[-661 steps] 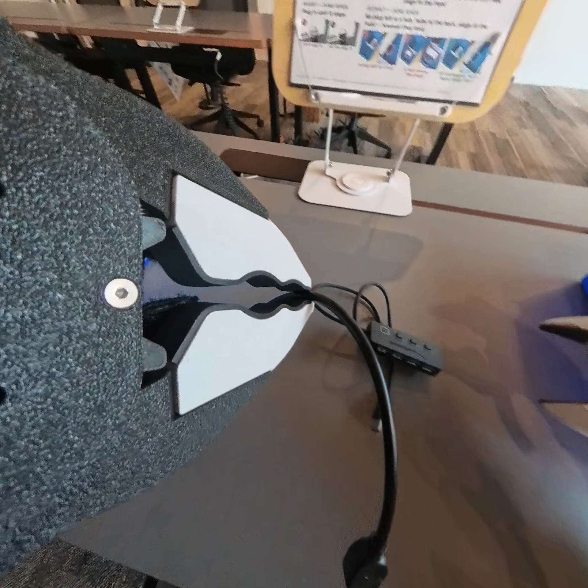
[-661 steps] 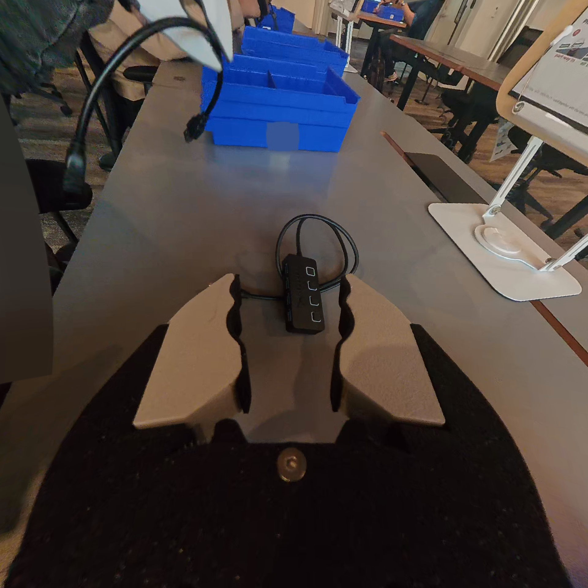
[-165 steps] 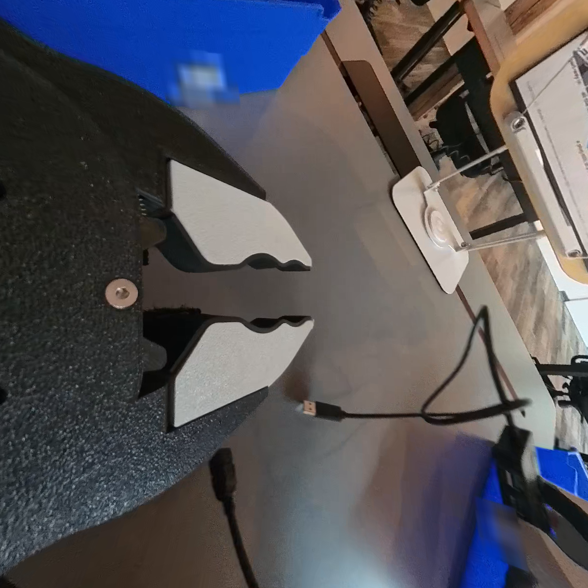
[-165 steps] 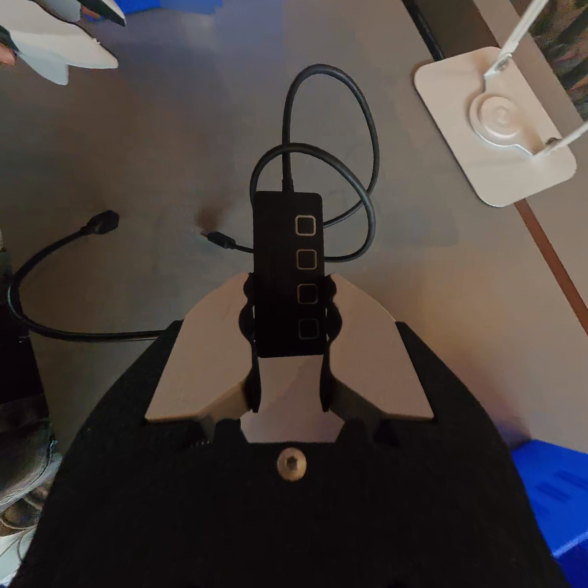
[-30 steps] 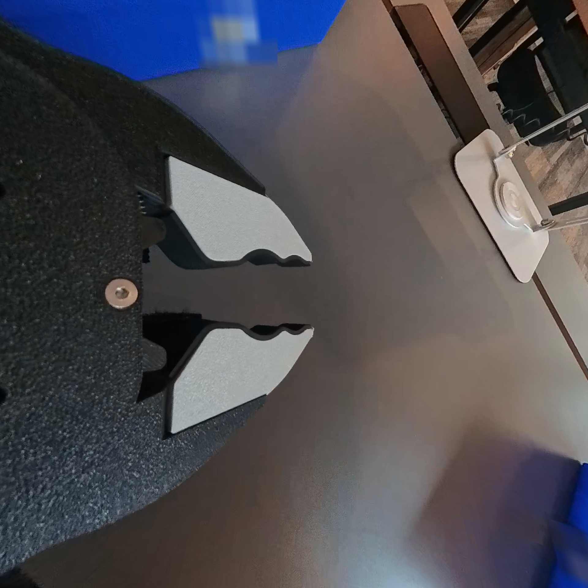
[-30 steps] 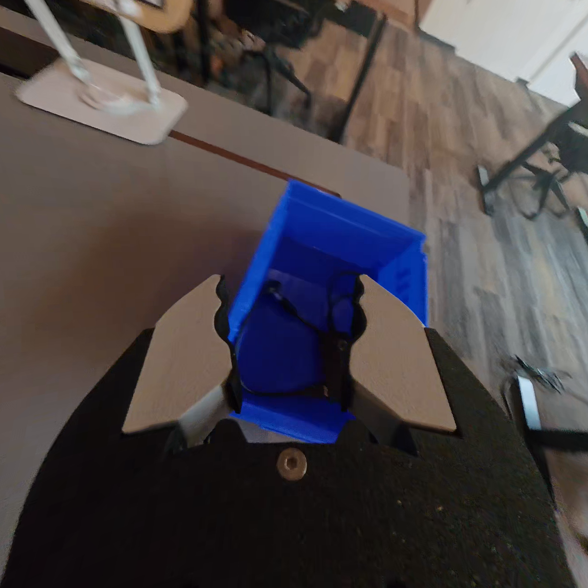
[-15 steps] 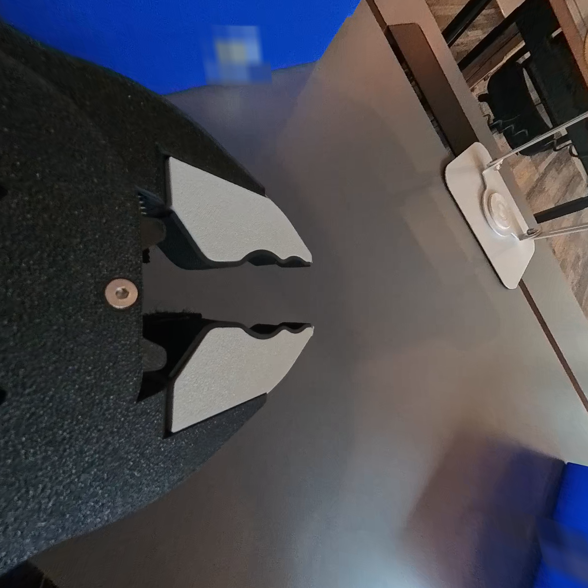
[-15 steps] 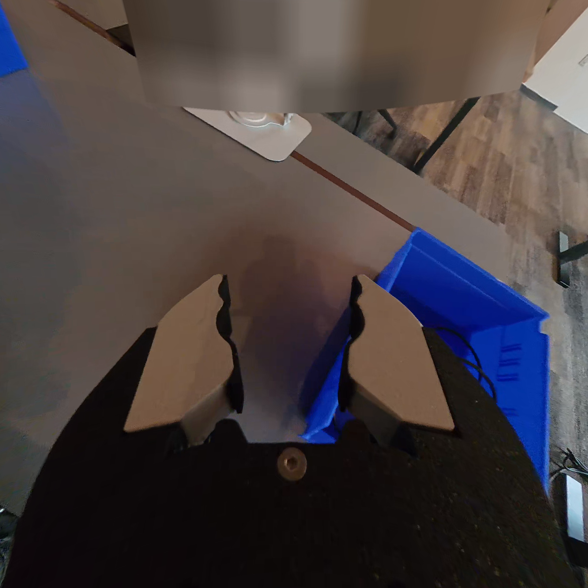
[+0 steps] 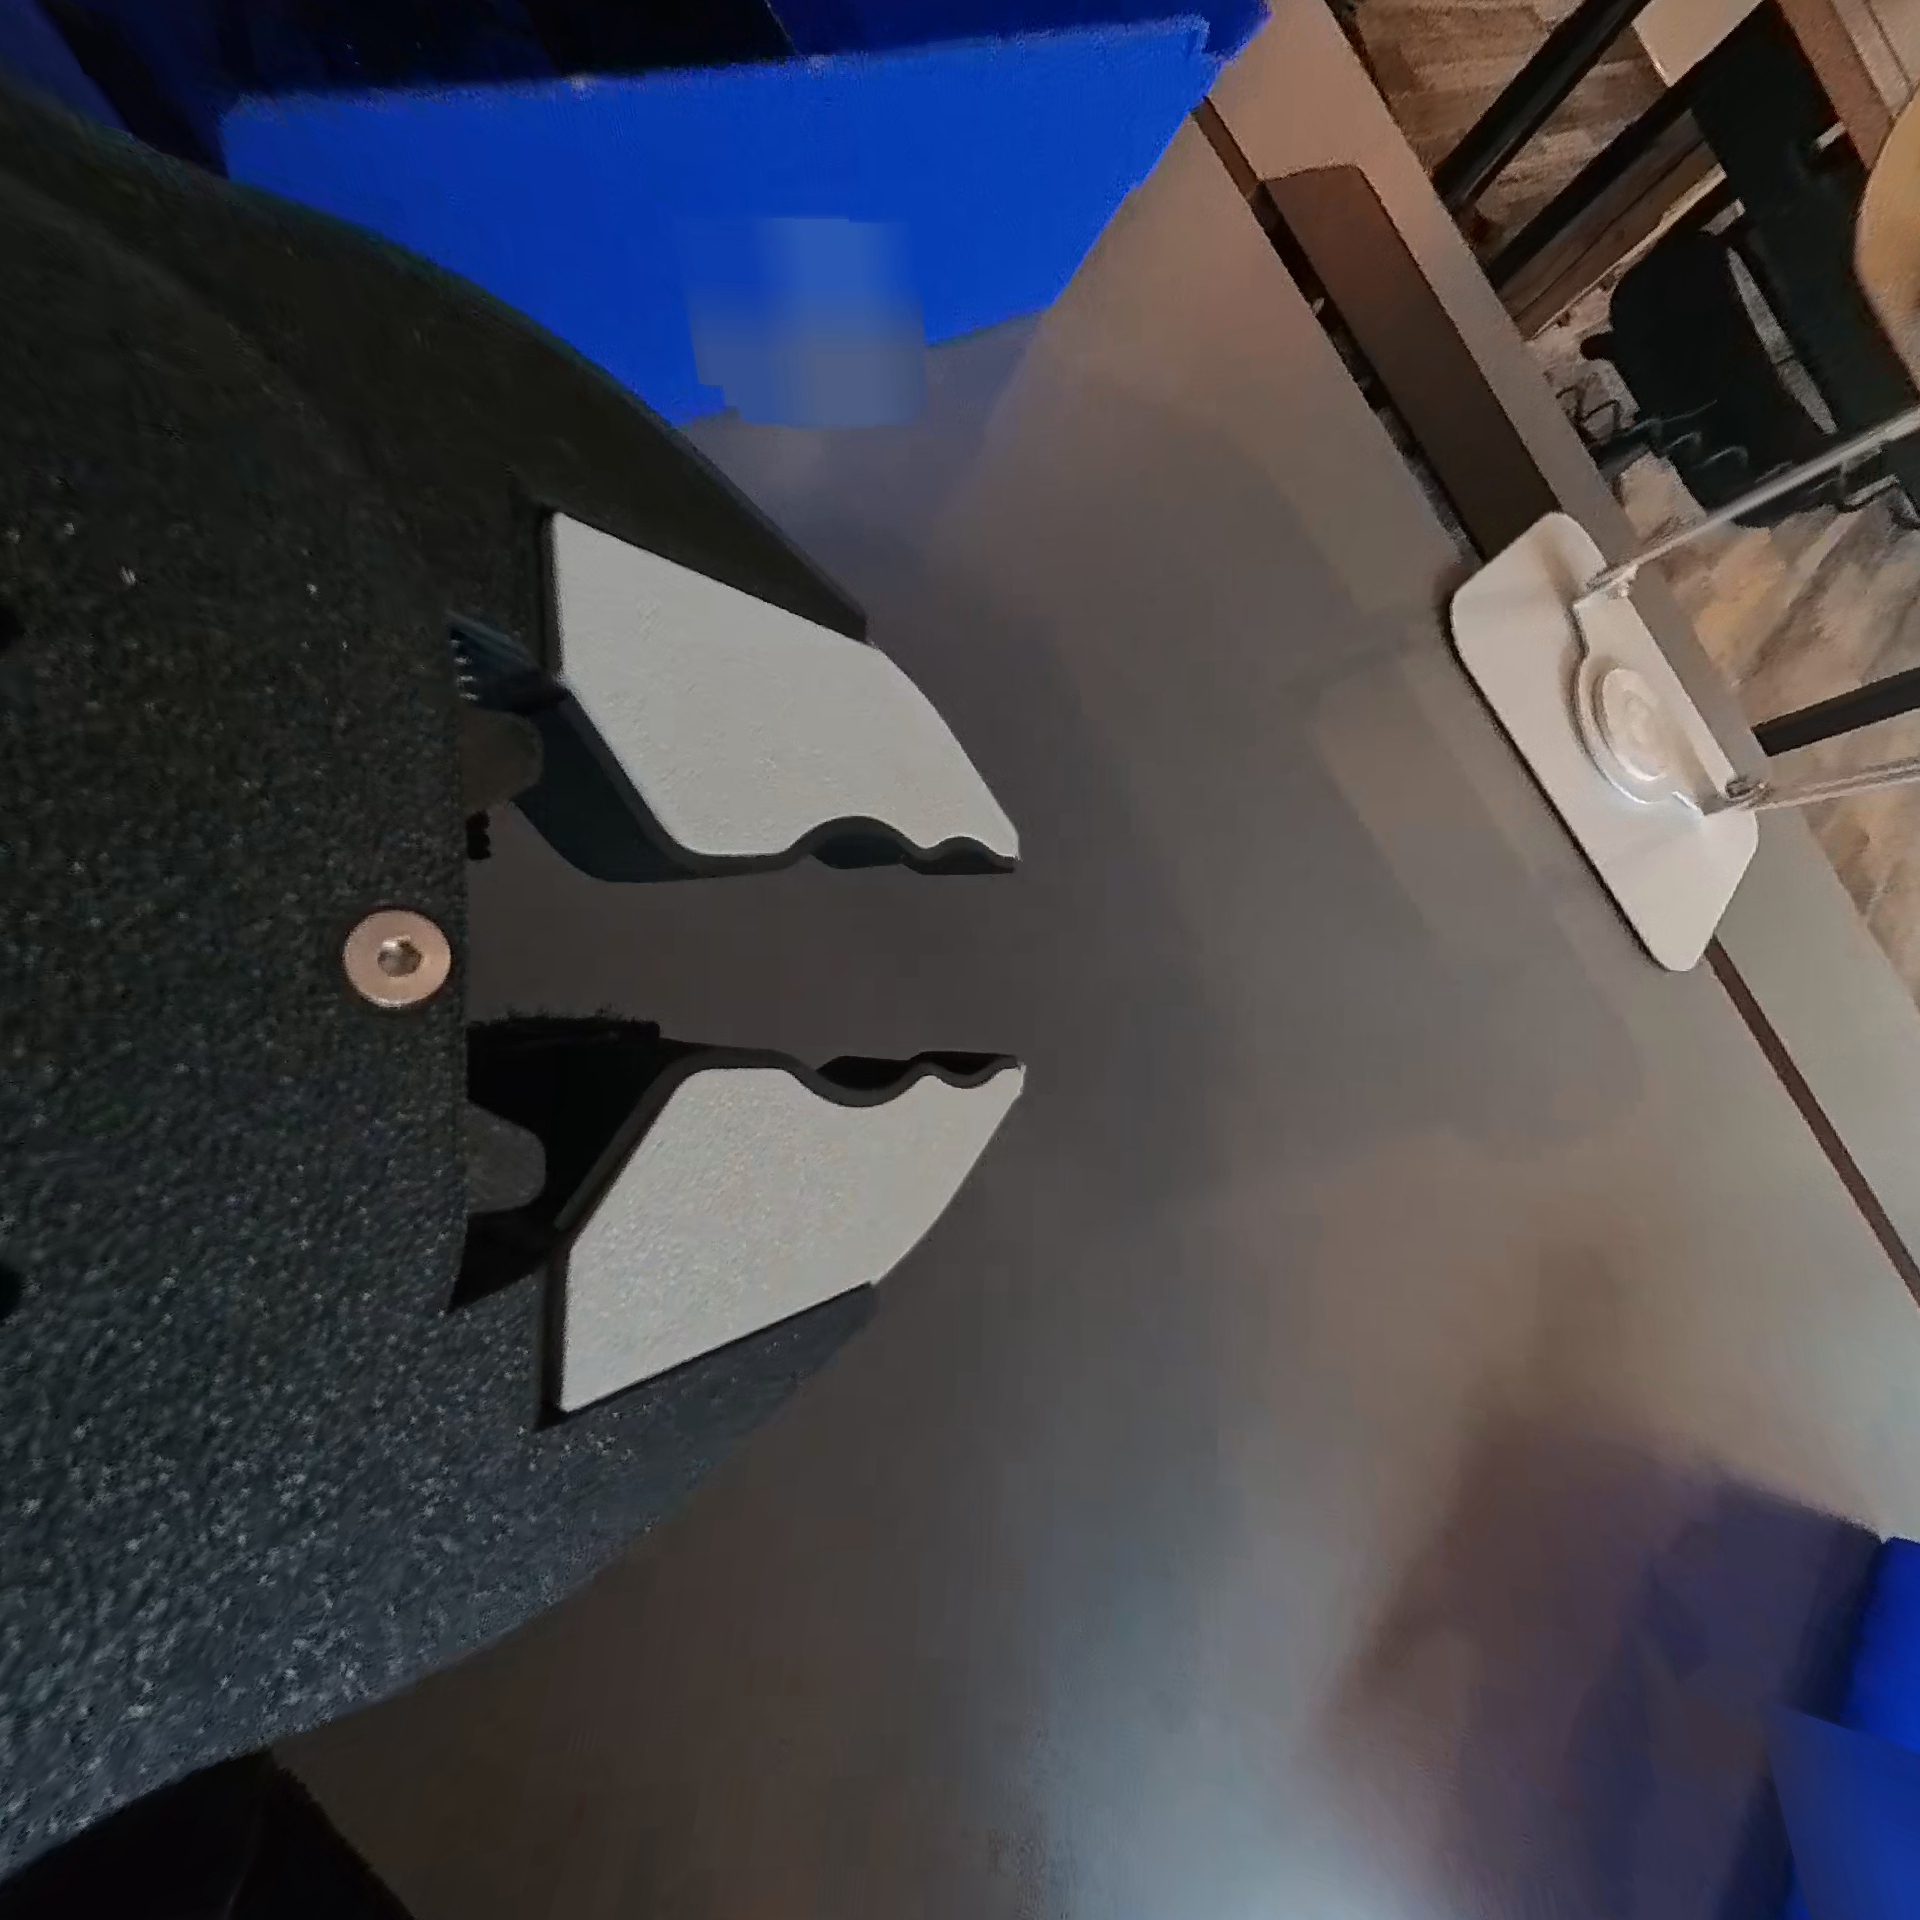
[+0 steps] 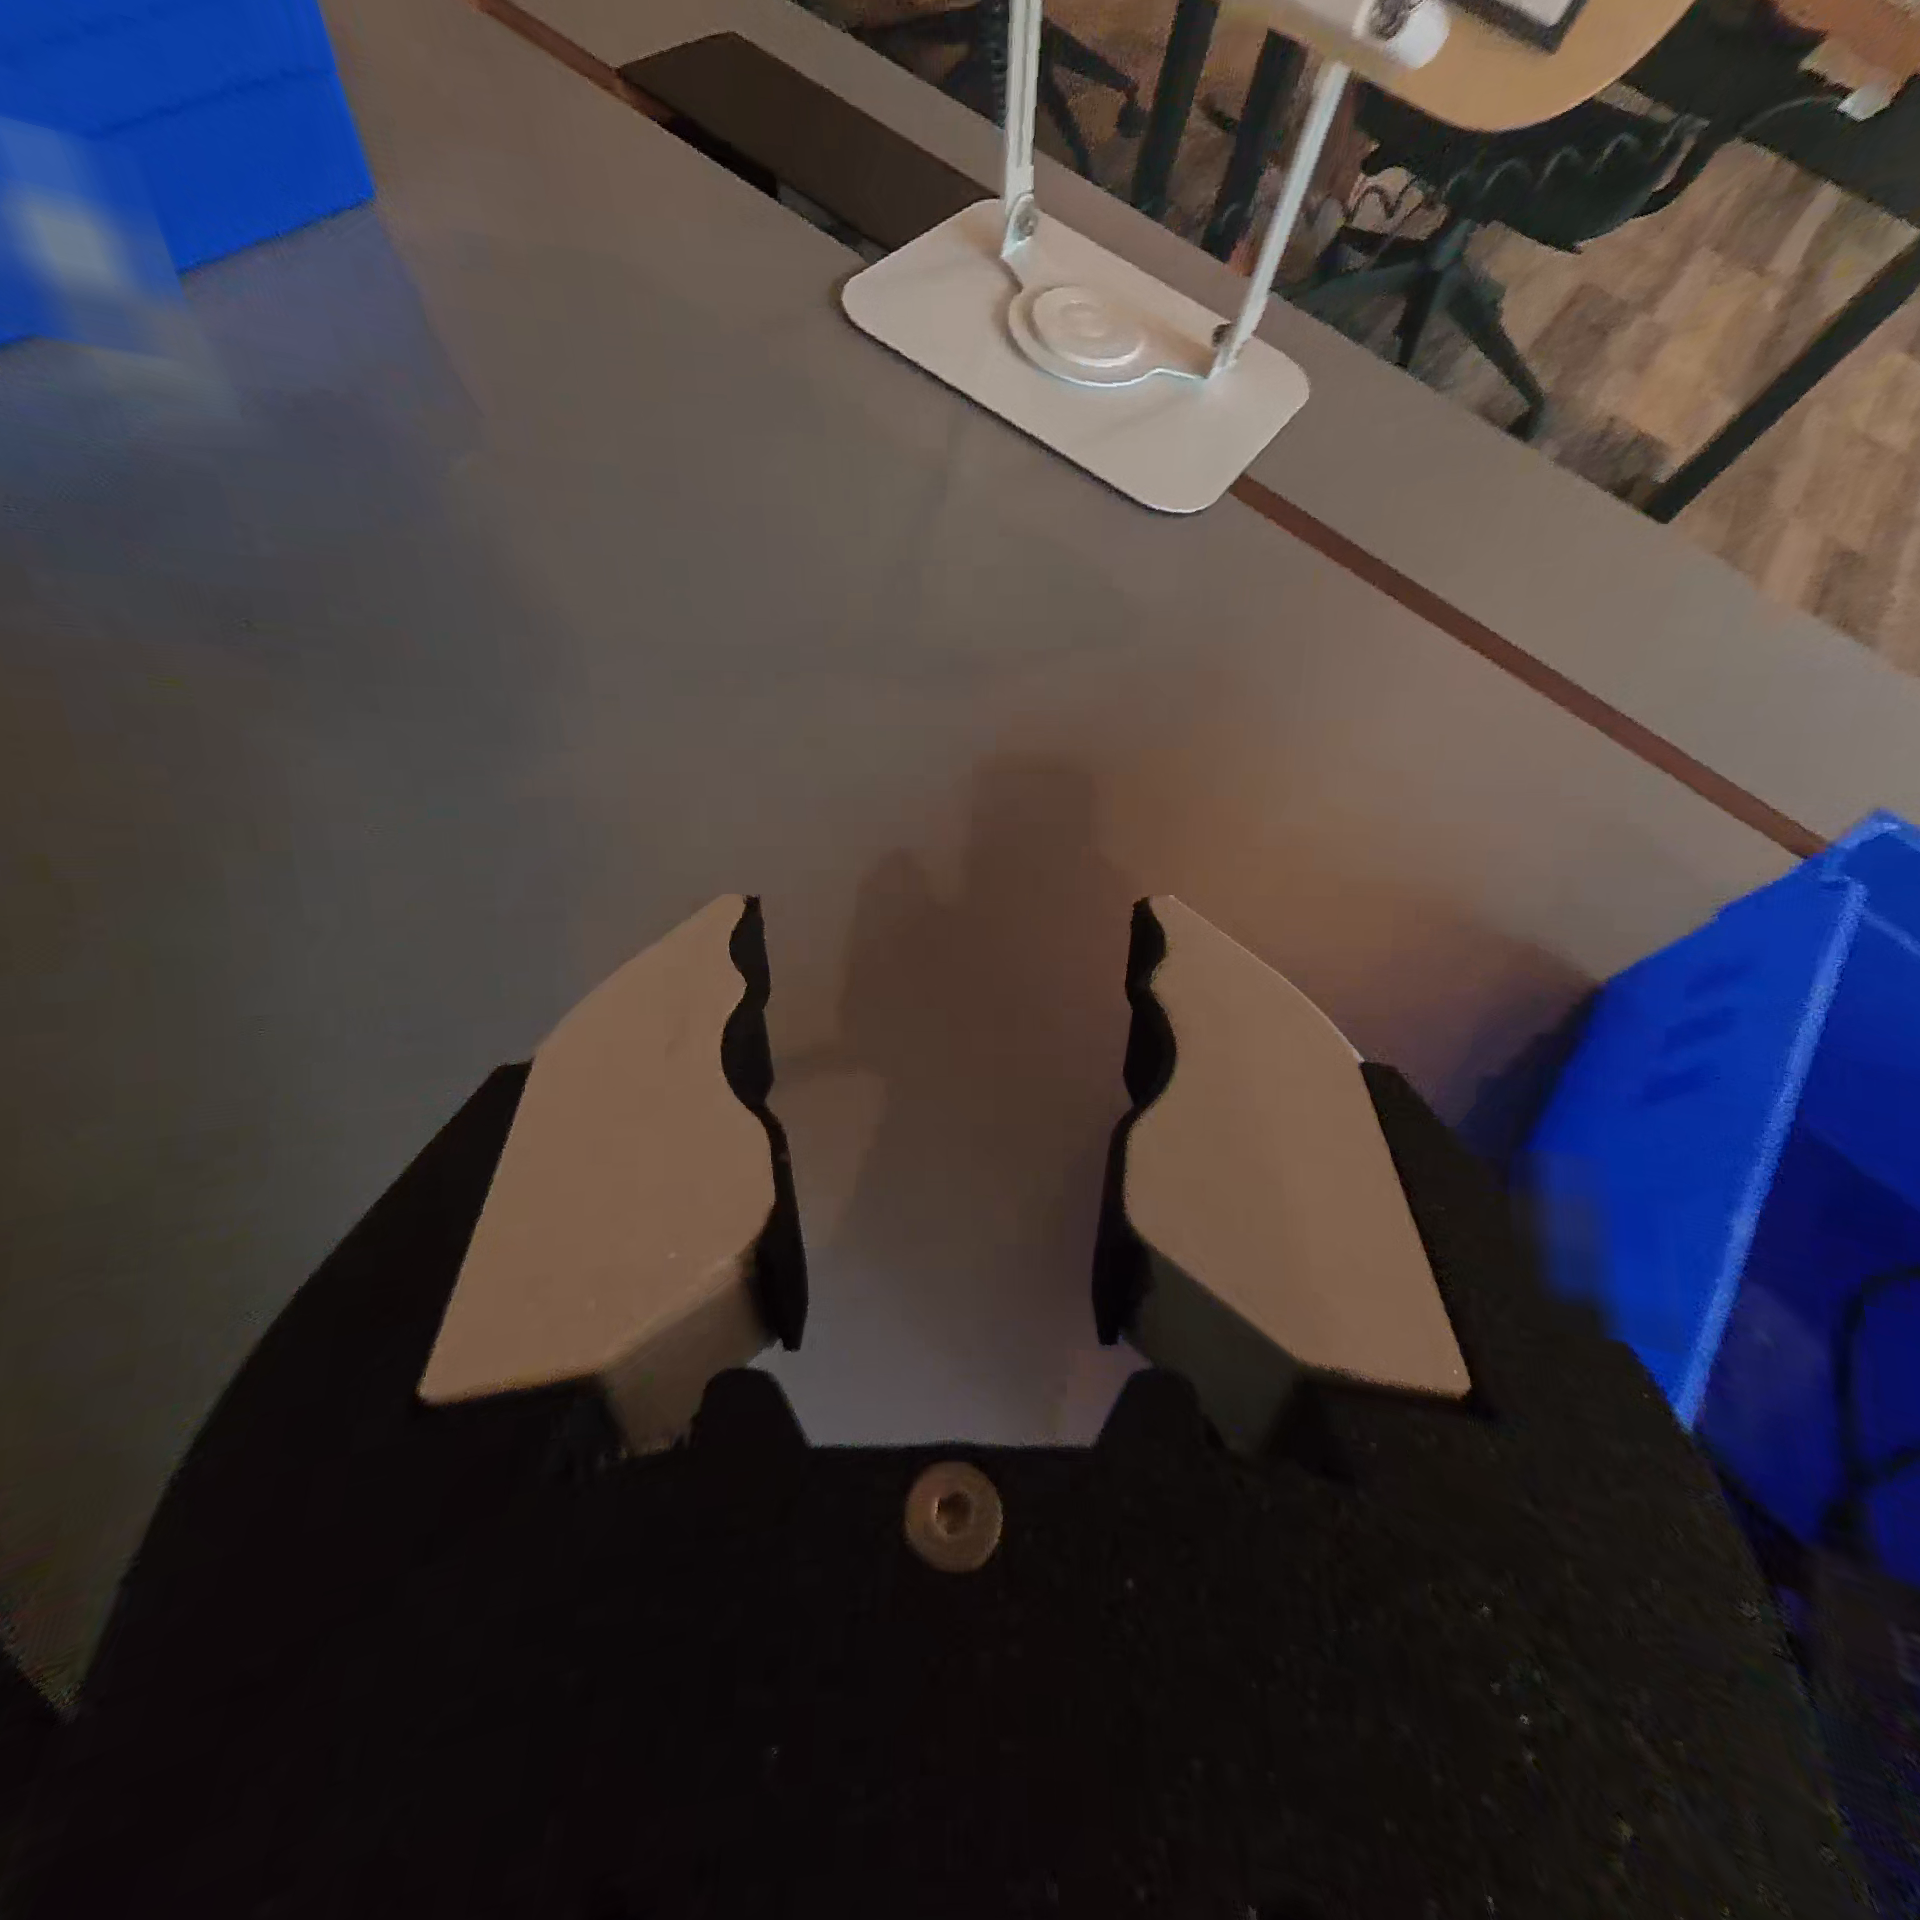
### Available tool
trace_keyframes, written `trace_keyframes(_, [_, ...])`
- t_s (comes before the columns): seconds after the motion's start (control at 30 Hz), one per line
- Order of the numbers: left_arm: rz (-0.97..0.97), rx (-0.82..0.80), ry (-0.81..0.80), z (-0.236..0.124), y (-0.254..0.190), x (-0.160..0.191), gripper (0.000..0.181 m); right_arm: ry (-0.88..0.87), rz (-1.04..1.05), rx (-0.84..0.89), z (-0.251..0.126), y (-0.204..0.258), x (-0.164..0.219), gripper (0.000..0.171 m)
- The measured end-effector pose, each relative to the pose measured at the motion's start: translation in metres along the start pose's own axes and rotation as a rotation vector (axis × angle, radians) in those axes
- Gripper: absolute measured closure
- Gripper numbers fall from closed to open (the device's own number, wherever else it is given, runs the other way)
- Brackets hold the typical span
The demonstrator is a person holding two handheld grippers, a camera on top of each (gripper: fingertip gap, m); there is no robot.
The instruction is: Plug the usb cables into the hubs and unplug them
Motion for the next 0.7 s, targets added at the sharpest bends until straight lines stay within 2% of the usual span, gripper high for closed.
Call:
trace_keyframes(0.17, [0.015,0.001,0.01,-0.024,0.016,-0.007,0.148,0.012,0.012,-0.059,0.04,0.005,0.006,0.108])
trace_keyframes(0.33, [0.052,-0.021,0.005,-0.06,0.048,-0.018,0.148,0.079,-0.014,-0.041,0.069,0.005,0.014,0.106])
trace_keyframes(0.5, [0.057,-0.07,0.017,-0.092,0.1,-0.027,0.148,0.118,-0.049,-0.023,0.082,0.003,0.02,0.107])
trace_keyframes(0.7, [0.031,-0.111,0.102,-0.097,0.17,-0.026,0.145,0.145,-0.063,-0.025,0.088,0.003,0.024,0.107])
Point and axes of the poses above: each gripper's, where its closed fingertips meet, z out along the fingers, x out of its underside, y = z × x across the jaws, the point moved 10 cm from there along -z, back along the fingers, and after that the axes turned 8 degrees about y, right-handed, at the moved point
